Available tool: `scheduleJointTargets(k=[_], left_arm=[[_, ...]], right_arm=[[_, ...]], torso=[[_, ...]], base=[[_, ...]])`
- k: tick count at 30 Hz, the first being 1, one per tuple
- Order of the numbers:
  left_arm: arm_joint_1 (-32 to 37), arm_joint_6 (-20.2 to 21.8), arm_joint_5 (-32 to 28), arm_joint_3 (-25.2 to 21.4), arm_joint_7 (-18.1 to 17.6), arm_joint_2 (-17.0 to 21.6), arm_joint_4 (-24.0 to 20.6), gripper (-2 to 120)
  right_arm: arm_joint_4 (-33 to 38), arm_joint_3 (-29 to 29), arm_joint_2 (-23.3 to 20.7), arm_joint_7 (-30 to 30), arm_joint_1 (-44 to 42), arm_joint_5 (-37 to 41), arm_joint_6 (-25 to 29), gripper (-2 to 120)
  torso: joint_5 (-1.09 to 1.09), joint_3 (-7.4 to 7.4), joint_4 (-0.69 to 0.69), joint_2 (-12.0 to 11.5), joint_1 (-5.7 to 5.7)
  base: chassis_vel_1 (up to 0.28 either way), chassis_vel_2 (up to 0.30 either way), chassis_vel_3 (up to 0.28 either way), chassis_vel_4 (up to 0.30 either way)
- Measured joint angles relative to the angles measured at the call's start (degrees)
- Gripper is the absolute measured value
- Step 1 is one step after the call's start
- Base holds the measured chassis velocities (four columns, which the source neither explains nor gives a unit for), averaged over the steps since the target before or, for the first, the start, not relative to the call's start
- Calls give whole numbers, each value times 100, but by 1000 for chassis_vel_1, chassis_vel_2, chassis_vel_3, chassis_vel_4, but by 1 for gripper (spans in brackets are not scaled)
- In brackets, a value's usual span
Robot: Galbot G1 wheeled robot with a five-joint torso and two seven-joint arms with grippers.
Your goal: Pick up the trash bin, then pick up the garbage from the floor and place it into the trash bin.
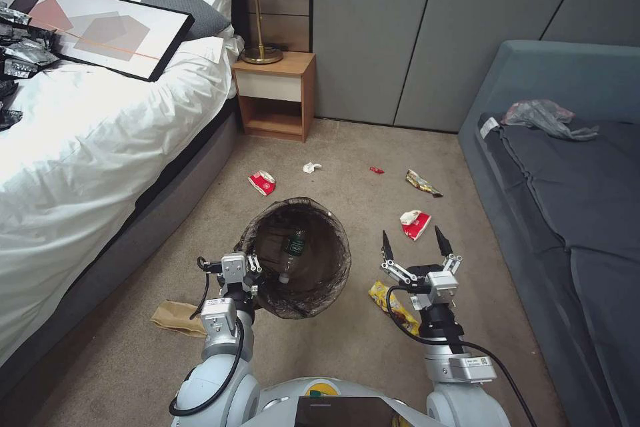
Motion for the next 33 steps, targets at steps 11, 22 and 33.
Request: scheduleJointTargets(k=[11,22,33], left_arm=[[0,0,0,0,0,0,0,3],[0,0,0,0,0,0,0,3],[0,0,0,0,0,0,0,3]], right_arm=[[-72,6,-182,71,94,47,-164,100],[-323,133,-1171,444,531,256,-971,100],[-654,113,-1852,44,752,777,-1601,100]], torso=[[0,0,-3,0,0],[1,1,-1,0,0],[1,1,0,0,0]], base=[[0,0,0,0],[0,0,0,0],[0,0,0,0]])
